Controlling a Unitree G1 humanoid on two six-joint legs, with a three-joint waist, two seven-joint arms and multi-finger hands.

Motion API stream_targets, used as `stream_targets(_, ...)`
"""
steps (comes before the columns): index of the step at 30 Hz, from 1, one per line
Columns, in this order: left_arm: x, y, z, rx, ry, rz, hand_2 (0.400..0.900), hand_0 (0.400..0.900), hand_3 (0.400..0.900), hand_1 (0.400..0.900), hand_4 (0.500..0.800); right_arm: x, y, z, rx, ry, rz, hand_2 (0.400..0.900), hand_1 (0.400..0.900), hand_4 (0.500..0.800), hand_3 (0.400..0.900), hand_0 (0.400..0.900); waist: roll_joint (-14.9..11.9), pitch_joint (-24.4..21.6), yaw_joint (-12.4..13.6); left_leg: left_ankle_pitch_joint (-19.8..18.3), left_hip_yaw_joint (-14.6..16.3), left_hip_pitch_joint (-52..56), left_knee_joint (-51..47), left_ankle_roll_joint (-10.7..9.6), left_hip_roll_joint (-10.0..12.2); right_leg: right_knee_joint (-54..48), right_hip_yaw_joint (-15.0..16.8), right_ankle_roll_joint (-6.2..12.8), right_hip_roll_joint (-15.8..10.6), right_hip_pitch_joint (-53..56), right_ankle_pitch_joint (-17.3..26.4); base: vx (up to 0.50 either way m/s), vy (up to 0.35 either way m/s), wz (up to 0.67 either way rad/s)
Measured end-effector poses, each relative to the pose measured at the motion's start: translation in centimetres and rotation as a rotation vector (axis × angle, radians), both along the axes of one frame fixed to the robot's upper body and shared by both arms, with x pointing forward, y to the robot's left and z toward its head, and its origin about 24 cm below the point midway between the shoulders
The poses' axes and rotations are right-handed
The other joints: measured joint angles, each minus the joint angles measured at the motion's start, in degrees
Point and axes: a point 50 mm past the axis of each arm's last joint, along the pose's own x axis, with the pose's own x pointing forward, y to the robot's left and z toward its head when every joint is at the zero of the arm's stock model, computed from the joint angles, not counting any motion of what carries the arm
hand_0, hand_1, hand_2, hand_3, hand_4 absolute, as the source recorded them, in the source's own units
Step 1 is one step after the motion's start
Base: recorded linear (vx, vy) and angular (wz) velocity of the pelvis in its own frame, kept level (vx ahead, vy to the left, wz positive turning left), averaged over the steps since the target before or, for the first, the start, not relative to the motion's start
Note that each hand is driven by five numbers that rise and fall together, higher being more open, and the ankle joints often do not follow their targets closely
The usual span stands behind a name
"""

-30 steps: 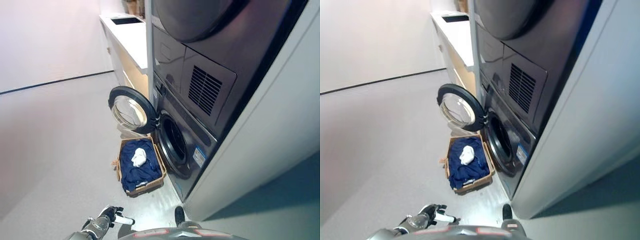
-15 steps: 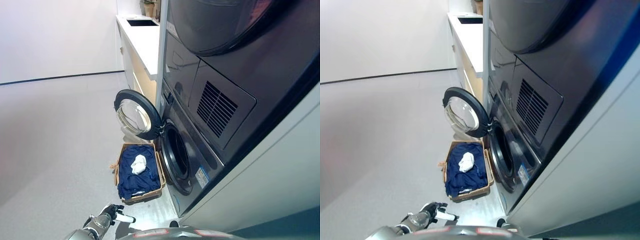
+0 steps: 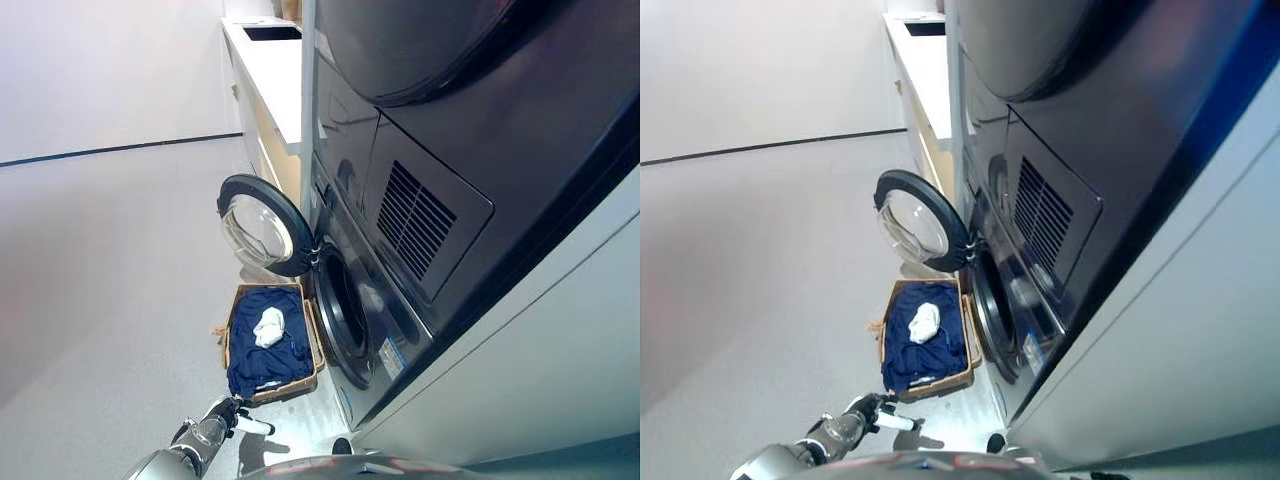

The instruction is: Put the clothes in the basket into the washing machine.

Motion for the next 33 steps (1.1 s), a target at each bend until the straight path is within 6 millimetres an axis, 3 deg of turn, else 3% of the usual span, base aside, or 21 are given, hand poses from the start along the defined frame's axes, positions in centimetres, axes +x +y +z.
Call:
stream_targets(4, -0.1, 0.2, 0.0, 0.006, 0.006, 0.004, 0.900, 0.900, 0.900, 0.900, 0.800, -0.8, -0.1, 0.0, -0.001, 0.022, -0.017, 0.900, 0.900, 0.800, 0.900, 0.900, 0.09, -0.54, -0.23, -0.06, 0.99, -1.40, 3.73, -0.95, 0.67, -1.51, 0.51, -0.59, 1.06, 0.91, 0.08, 0.12, -0.160, 0.02)
stream_targets(6, -0.2, 0.3, 0.0, 0.007, 0.010, 0.007, 0.900, 0.900, 0.900, 0.900, 0.800, -1.3, -0.1, 0.0, 0.001, 0.029, -0.031, 0.900, 0.900, 0.800, 0.900, 0.900, -1.16, -0.08, 0.11, -0.33, 1.18, -3.96, 11.19, -2.19, 0.86, -3.90, 0.66, -1.55, 1.87, 3.52, 0.64, 0.08, -0.189, 0.15)
stream_targets(8, 0.2, 0.3, 0.1, 0.010, -0.001, 0.003, 0.900, 0.900, 0.900, 0.900, 0.800, -1.7, 0.0, 0.0, 0.002, 0.042, -0.037, 0.900, 0.900, 0.800, 0.900, 0.900, -3.20, 0.97, 0.86, 0.46, 0.72, -10.38, 24.78, -3.19, 0.53, -5.28, 1.71, -1.91, 1.57, 5.13, 0.70, 0.03, -0.077, -0.05)
stream_targets(10, 0.5, -0.5, 0.1, -0.013, -0.011, -0.005, 0.900, 0.900, 0.900, 0.900, 0.800, -0.9, -1.3, 0.4, -0.037, 0.030, -0.031, 0.900, 0.900, 0.800, 0.900, 0.900, -3.95, 2.64, 3.13, 2.46, -3.55, -14.54, 33.71, -3.72, -1.00, -6.68, 4.38, -3.32, 2.46, 6.19, 1.50, 0.09, -0.011, -0.33)
stream_targets(11, 0.9, -0.9, 0.2, -0.027, -0.018, -0.011, 0.900, 0.900, 0.900, 0.900, 0.800, -0.8, -1.8, 0.6, -0.057, 0.026, -0.028, 0.900, 0.900, 0.800, 0.900, 0.900, -4.09, 3.31, 3.05, 1.48, -5.36, -17.20, 37.10, -3.62, -2.37, -7.20, 5.14, -3.83, 2.36, 6.12, 1.89, 0.12, 0.007, -0.60)
stream_targets(12, 0.9, -1.0, 0.2, -0.030, -0.019, -0.011, 0.900, 0.900, 0.900, 0.900, 0.800, 0.0, -2.1, 0.7, -0.070, 0.015, -0.015, 0.900, 0.900, 0.800, 0.900, 0.900, -4.78, 3.94, 3.66, 1.07, -6.24, -18.69, 35.90, -2.92, -4.05, -7.39, 6.01, -4.41, 2.02, 6.23, 2.24, 0.12, 0.030, -0.77)
stream_targets(15, 0.7, -0.5, 0.2, -0.015, -0.012, -0.005, 0.900, 0.900, 0.900, 0.900, 0.800, 1.7, -2.0, 0.8, -0.071, -0.017, 0.002, 0.900, 0.900, 0.800, 0.900, 0.900, -6.36, 6.18, 5.46, 1.50, -5.98, -18.89, 24.47, -1.35, -5.64, -7.31, 9.09, -4.74, 2.16, 7.33, 2.42, 0.16, 0.101, -0.78)
stream_targets(17, 0.6, -0.4, 0.1, -0.016, -0.011, -0.003, 0.900, 0.900, 0.900, 0.900, 0.800, 2.5, -2.2, 0.9, -0.076, -0.041, 0.008, 0.900, 0.900, 0.800, 0.900, 0.900, -5.81, 7.36, 6.80, 3.21, -7.20, -17.79, 13.56, -0.03, -4.07, -7.38, 10.70, -4.77, 3.30, 7.77, 2.49, 0.18, 0.144, -0.58)
stream_targets(21, 0.3, -0.3, 0.1, -0.017, -0.007, 0.014, 0.900, 0.900, 0.900, 0.900, 0.800, 3.6, -1.9, 1.0, -0.070, -0.064, 0.035, 0.900, 0.900, 0.800, 0.900, 0.900, -3.44, 8.34, 7.51, 7.47, -8.94, -17.13, 3.83, -0.76, 0.79, -8.03, 13.10, -4.31, 5.24, 9.07, 2.25, 0.20, 0.235, -0.65)
stream_targets(23, -0.1, -0.3, -0.1, -0.018, 0.003, 0.018, 0.900, 0.900, 0.900, 0.900, 0.800, 3.1, -2.1, 1.0, -0.077, -0.051, 0.031, 0.900, 0.900, 0.800, 0.900, 0.900, -2.07, 7.90, 8.03, 7.65, -7.29, -15.00, 3.75, -0.52, 1.96, -7.70, 15.31, -2.95, 5.22, 9.06, 1.77, 0.21, 0.328, -0.53)
stream_targets(24, -0.3, -0.3, -0.1, -0.017, 0.004, 0.018, 0.900, 0.900, 0.900, 0.900, 0.800, 3.5, -2.2, 1.1, -0.079, -0.060, 0.035, 0.900, 0.900, 0.800, 0.900, 0.900, -1.72, 7.71, 8.25, 9.31, -6.05, -13.70, 2.74, -1.52, 2.05, -7.06, 16.24, -1.86, 4.53, 9.14, 1.12, 0.21, 0.354, -0.27)
stream_targets(26, -0.3, -0.2, -0.1, -0.012, 0.003, 0.020, 0.900, 0.900, 0.900, 0.900, 0.800, 2.6, -2.2, 1.0, -0.077, -0.040, 0.030, 0.900, 0.900, 0.800, 0.900, 0.900, -1.43, 7.07, 8.54, 12.11, -2.44, -12.66, 2.19, -1.01, 1.48, -7.05, 16.09, -0.49, 2.62, 9.19, 0.70, 0.22, 0.376, -0.36)
stream_targets(27, -0.3, 0.1, -0.1, -0.002, 0.001, 0.021, 0.900, 0.900, 0.900, 0.900, 0.800, 2.1, -1.9, 0.8, -0.066, -0.025, 0.031, 0.900, 0.900, 0.800, 0.900, 0.900, -2.09, 6.38, 8.45, 12.27, -0.42, -11.99, 2.23, -0.06, 0.31, -7.15, 15.24, -0.10, 0.74, 9.12, 0.49, 0.17, 0.350, -0.63)
stream_targets(29, 0.1, 0.9, 0.2, 0.022, -0.017, 0.018, 0.900, 0.900, 0.900, 0.900, 0.800, 1.4, -1.2, 0.5, -0.051, 0.001, 0.040, 0.900, 0.900, 0.800, 0.900, 0.900, -2.87, 5.94, 7.31, 11.47, 0.76, -11.66, 2.31, 1.80, -1.83, -6.85, 16.75, 1.81, -1.60, 8.97, -0.10, 0.11, 0.348, -0.79)
stream_targets(30, 0.4, 1.3, 0.4, 0.044, -0.032, 0.007, 0.900, 0.900, 0.900, 0.900, 0.800, 1.2, -0.9, 0.4, -0.042, 0.010, 0.041, 0.900, 0.900, 0.800, 0.900, 0.900, -3.21, 5.57, 7.28, 11.28, 3.21, -11.17, 1.73, 2.63, -2.56, -5.74, 16.76, 1.99, -2.42, 8.31, -0.28, 0.05, 0.298, -0.78)
stream_targets(32, 1.2, 2.1, 0.9, 0.081, -0.063, -0.016, 0.900, 0.900, 0.900, 0.900, 0.800, 1.6, -0.6, 0.3, -0.035, 0.004, 0.059, 0.900, 0.900, 0.800, 0.900, 0.900, -3.65, 5.36, 7.40, 10.53, 5.45, -11.50, 2.13, 3.63, -3.72, -5.75, 18.10, 3.34, -3.34, 7.10, 0.45, -0.03, 0.231, -0.87)
stream_targets(33, 1.6, 2.5, 1.1, 0.097, -0.073, -0.029, 0.900, 0.900, 0.900, 0.900, 0.800, 2.0, -0.5, 0.3, -0.033, -0.006, 0.066, 0.900, 0.900, 0.800, 0.900, 0.900, -3.56, 5.47, 7.73, 10.46, 7.50, -11.26, 1.70, 4.09, -3.85, -5.88, 17.02, 3.48, -4.24, 6.43, 1.16, -0.09, 0.202, -0.78)
